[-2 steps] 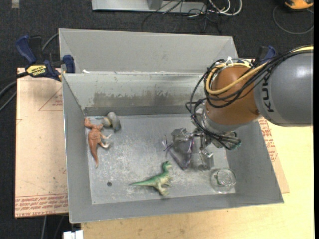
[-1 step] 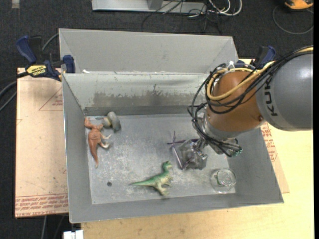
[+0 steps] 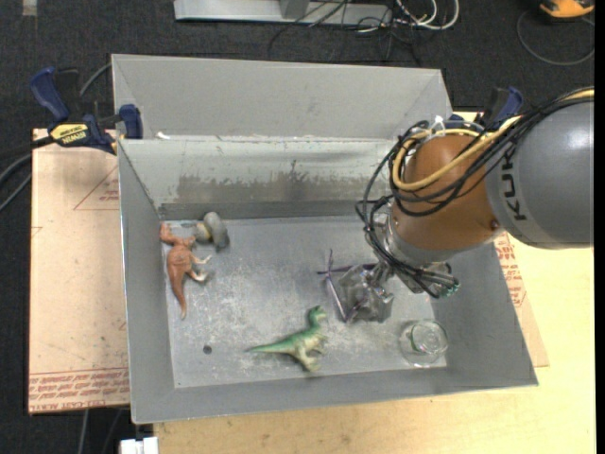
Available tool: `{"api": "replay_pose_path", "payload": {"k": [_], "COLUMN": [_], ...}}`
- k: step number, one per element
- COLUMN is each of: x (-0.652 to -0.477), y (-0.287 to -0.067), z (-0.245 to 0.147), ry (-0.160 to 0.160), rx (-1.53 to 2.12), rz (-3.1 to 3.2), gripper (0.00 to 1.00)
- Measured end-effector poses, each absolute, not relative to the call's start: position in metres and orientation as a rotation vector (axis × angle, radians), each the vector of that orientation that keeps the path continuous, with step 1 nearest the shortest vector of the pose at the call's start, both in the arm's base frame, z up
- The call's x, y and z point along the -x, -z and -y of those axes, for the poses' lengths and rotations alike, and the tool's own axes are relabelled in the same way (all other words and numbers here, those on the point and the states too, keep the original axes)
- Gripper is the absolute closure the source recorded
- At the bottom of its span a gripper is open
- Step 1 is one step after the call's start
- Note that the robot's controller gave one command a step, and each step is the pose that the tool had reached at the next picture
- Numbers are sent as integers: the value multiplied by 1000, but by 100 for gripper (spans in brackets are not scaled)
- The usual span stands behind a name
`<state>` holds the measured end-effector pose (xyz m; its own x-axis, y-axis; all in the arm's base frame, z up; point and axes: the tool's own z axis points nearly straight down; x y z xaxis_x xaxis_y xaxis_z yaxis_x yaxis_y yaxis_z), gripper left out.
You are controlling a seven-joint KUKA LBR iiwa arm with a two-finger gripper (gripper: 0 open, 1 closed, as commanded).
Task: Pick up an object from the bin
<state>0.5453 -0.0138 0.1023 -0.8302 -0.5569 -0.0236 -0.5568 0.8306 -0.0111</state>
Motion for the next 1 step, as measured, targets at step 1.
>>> {"api": "replay_pose_path", "payload": {"k": [1], "x": [-548], "y": [-183], "z": [24], "ry": [7], "rx": [935], "rz": [-2966], "gripper": [100]}}
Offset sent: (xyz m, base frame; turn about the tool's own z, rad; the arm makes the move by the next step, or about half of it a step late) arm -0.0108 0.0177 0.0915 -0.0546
